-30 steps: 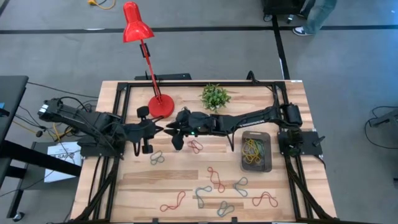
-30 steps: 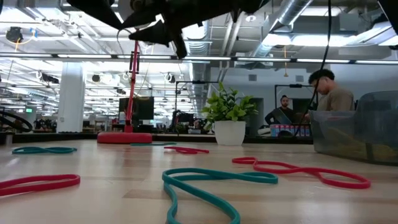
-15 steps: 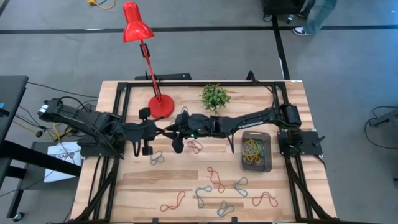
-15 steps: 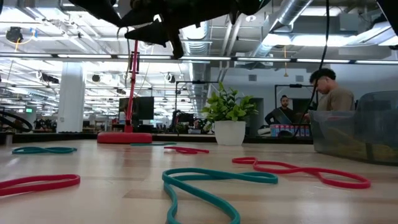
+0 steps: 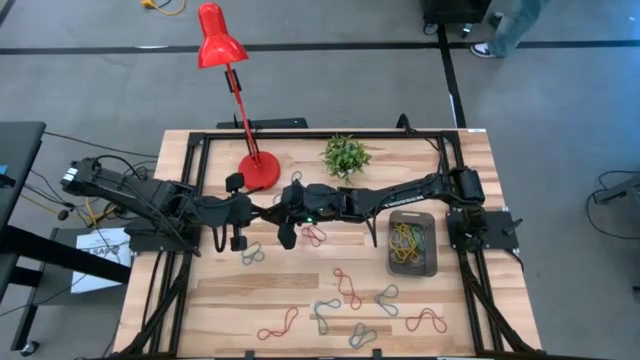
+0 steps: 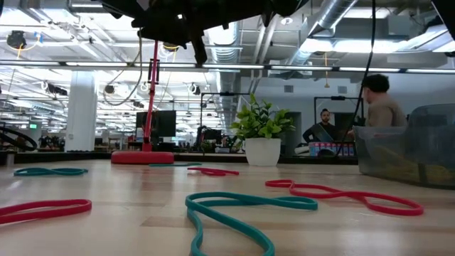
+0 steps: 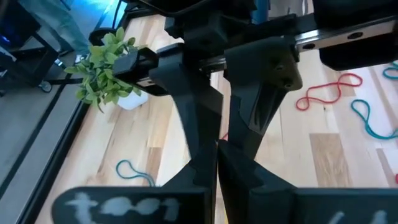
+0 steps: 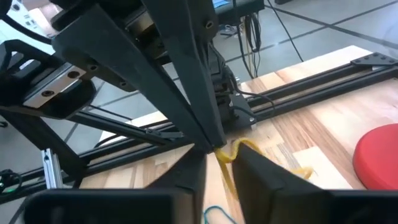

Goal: Pick and place items into bin
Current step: Put the yellow rubber band into the black bin

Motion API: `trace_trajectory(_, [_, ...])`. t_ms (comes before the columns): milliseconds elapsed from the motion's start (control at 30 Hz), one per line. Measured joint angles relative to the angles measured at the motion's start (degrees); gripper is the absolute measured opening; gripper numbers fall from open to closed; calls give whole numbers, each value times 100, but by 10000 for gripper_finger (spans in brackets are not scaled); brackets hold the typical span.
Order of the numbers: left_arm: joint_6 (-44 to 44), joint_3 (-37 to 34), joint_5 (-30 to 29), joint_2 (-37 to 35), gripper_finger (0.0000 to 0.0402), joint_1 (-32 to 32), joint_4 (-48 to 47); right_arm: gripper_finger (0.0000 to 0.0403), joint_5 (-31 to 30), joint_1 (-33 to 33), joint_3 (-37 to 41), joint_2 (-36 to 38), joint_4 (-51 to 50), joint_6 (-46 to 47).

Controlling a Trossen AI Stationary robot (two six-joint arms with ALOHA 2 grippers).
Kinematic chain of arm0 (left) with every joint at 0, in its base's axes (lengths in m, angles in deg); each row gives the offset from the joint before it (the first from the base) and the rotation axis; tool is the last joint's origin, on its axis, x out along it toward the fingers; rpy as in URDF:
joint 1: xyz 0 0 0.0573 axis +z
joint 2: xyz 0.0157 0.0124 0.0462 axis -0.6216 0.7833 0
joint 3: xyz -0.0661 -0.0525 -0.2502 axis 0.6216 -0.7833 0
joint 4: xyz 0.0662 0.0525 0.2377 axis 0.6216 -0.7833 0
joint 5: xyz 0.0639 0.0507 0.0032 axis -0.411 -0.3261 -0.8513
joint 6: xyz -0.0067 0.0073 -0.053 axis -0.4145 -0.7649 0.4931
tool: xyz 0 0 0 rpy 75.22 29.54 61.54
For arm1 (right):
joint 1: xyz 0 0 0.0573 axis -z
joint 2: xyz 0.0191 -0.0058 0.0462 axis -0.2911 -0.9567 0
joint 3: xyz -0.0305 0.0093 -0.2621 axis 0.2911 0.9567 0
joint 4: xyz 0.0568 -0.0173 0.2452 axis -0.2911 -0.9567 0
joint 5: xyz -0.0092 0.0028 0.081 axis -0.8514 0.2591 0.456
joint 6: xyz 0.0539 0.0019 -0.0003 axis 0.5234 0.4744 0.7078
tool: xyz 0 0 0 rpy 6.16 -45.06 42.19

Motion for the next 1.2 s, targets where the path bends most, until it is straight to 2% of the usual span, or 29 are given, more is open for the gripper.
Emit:
trace_trajectory(133, [5, 0, 0, 0, 0, 0, 16, 10, 4, -7, 0, 0, -15, -12])
trace_trajectory(533, [278, 0, -352, 0, 0, -2, -11, 5, -16, -116, 0, 0, -202, 139])
trace_trajectory(800, [319, 0, -321, 0, 0, -2, -60, 2, -193, -282, 0, -4, -1514, 730])
trace_trajectory(933, [533, 0, -302, 0, 0, -2, -334, 1, -188, -382, 0, 10, -2253, 1406])
trace_trajectory(1033, [774, 0, -306, 0, 0, -2, -578, 1, -169, -438, 6, 217, -3244, 2108])
trace_trajectory(1200, [1059, 0, -667, 0, 0, -2, -955, 1, -158, -455, -1, 963, -5666, 3179])
